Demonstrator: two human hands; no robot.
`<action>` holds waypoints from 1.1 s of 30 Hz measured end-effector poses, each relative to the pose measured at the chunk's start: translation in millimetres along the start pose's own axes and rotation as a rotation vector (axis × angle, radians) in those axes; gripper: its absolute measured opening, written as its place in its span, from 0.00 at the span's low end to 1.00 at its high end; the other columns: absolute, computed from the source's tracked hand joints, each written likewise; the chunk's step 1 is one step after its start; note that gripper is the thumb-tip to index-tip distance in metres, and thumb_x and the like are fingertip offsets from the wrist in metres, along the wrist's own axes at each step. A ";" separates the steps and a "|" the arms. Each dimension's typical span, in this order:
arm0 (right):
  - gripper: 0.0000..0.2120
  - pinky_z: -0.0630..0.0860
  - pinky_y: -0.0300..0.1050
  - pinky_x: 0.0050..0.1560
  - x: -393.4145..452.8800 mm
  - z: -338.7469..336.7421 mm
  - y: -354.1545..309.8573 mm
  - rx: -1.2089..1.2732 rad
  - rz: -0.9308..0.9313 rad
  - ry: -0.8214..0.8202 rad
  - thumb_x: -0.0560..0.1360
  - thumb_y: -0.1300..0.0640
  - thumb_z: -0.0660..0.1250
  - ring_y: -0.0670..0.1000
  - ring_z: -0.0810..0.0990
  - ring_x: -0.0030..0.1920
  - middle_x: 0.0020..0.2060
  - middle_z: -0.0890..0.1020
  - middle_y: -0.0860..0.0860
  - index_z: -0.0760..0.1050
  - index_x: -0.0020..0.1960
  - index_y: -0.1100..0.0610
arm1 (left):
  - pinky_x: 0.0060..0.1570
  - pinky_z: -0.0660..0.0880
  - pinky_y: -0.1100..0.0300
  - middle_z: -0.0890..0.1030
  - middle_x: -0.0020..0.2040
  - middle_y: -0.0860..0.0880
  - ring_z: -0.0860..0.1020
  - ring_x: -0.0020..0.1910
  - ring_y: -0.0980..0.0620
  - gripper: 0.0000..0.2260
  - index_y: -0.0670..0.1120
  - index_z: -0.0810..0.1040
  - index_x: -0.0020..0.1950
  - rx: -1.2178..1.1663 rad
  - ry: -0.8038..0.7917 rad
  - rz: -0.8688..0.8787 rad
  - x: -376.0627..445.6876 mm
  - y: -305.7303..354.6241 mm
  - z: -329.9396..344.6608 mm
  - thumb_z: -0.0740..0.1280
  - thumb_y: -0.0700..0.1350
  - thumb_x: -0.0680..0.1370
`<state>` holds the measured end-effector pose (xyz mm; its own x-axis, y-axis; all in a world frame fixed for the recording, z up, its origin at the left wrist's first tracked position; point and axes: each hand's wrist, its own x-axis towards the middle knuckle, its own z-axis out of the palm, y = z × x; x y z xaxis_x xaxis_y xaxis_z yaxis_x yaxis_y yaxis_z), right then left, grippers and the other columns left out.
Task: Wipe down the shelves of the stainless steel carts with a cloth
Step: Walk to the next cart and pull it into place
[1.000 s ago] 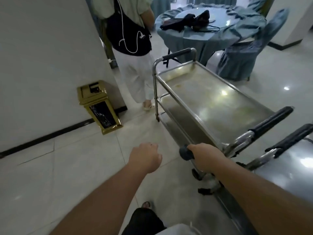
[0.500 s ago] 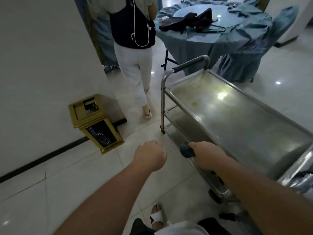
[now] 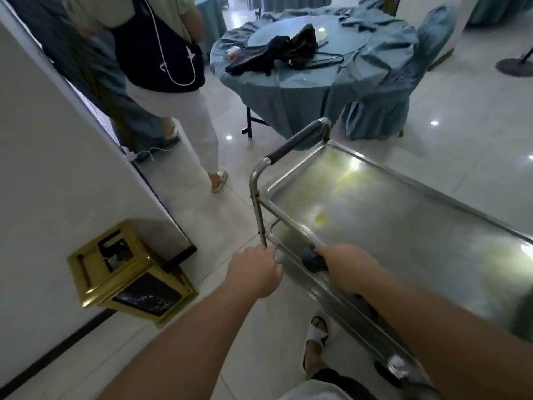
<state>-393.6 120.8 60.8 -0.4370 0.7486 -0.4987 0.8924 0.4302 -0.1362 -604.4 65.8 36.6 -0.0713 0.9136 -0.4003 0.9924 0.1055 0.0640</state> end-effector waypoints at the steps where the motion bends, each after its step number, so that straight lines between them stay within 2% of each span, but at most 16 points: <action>1: 0.21 0.82 0.54 0.55 16.5 -8.6 7.5 0.002 -0.007 0.008 0.78 0.63 0.66 0.57 0.82 0.55 0.55 0.82 0.53 0.72 0.69 0.50 | 0.62 0.73 0.46 0.77 0.70 0.46 0.75 0.67 0.42 0.22 0.51 0.71 0.75 0.011 0.008 0.004 17.3 0.4 -9.5 0.55 0.59 0.84; 5: 0.19 0.80 0.54 0.59 74.2 -45.4 33.1 0.046 -0.005 0.037 0.79 0.62 0.65 0.57 0.82 0.56 0.57 0.81 0.54 0.73 0.69 0.51 | 0.60 0.74 0.46 0.78 0.67 0.47 0.77 0.64 0.42 0.21 0.51 0.72 0.73 0.024 -0.001 -0.015 78.9 2.2 -48.5 0.56 0.58 0.84; 10: 0.19 0.81 0.53 0.57 128.3 -80.5 65.5 0.119 -0.007 0.046 0.80 0.62 0.63 0.56 0.81 0.54 0.55 0.80 0.53 0.72 0.70 0.50 | 0.58 0.75 0.47 0.79 0.64 0.47 0.78 0.60 0.44 0.17 0.50 0.74 0.68 0.029 0.016 0.008 151.5 8.9 -86.6 0.56 0.56 0.84; 14: 0.24 0.79 0.52 0.60 157.0 -97.9 87.3 0.161 0.046 0.009 0.80 0.61 0.63 0.58 0.81 0.60 0.61 0.80 0.55 0.69 0.75 0.49 | 0.63 0.74 0.46 0.76 0.69 0.45 0.76 0.66 0.43 0.20 0.48 0.71 0.74 0.069 -0.053 0.052 194.7 20.0 -105.7 0.56 0.55 0.85; 18: 0.25 0.77 0.53 0.62 179.3 -105.9 105.0 0.199 0.117 0.001 0.81 0.60 0.63 0.59 0.80 0.62 0.64 0.80 0.55 0.67 0.76 0.48 | 0.59 0.74 0.48 0.77 0.66 0.45 0.77 0.63 0.43 0.18 0.48 0.72 0.69 0.095 -0.057 0.116 239.8 22.9 -121.2 0.56 0.55 0.85; 21: 0.25 0.76 0.51 0.63 200.2 -114.4 111.7 0.251 0.183 -0.028 0.81 0.59 0.65 0.58 0.79 0.64 0.66 0.79 0.56 0.67 0.76 0.49 | 0.60 0.74 0.48 0.78 0.65 0.46 0.77 0.63 0.43 0.18 0.48 0.73 0.70 0.132 -0.058 0.188 276.0 17.8 -132.1 0.55 0.55 0.85; 24: 0.25 0.75 0.51 0.66 225.1 -120.3 111.1 0.354 0.261 -0.067 0.81 0.58 0.65 0.59 0.77 0.68 0.69 0.76 0.58 0.66 0.77 0.51 | 0.64 0.75 0.43 0.78 0.65 0.47 0.78 0.63 0.43 0.19 0.49 0.73 0.72 0.214 -0.050 0.297 318.1 7.3 -143.3 0.55 0.55 0.86; 30: 0.20 0.79 0.55 0.59 278.1 -104.0 93.8 0.523 0.488 0.083 0.81 0.58 0.63 0.61 0.80 0.61 0.63 0.80 0.57 0.71 0.72 0.49 | 0.66 0.75 0.45 0.78 0.68 0.48 0.77 0.65 0.43 0.20 0.49 0.72 0.74 0.150 -0.029 0.502 402.7 -20.0 -170.4 0.58 0.56 0.85; 33: 0.17 0.80 0.54 0.53 308.2 -94.0 75.1 0.627 0.624 0.173 0.79 0.58 0.63 0.62 0.82 0.56 0.58 0.82 0.58 0.73 0.67 0.50 | 0.64 0.76 0.46 0.79 0.65 0.48 0.77 0.63 0.44 0.18 0.49 0.74 0.71 0.103 0.004 0.624 443.8 -36.6 -179.0 0.59 0.56 0.85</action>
<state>-471.9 431.2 -22.7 0.1815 0.8411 -0.5095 0.8483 -0.3960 -0.3515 -690.4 537.7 20.2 0.5241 0.7923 -0.3124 0.8516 -0.4861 0.1960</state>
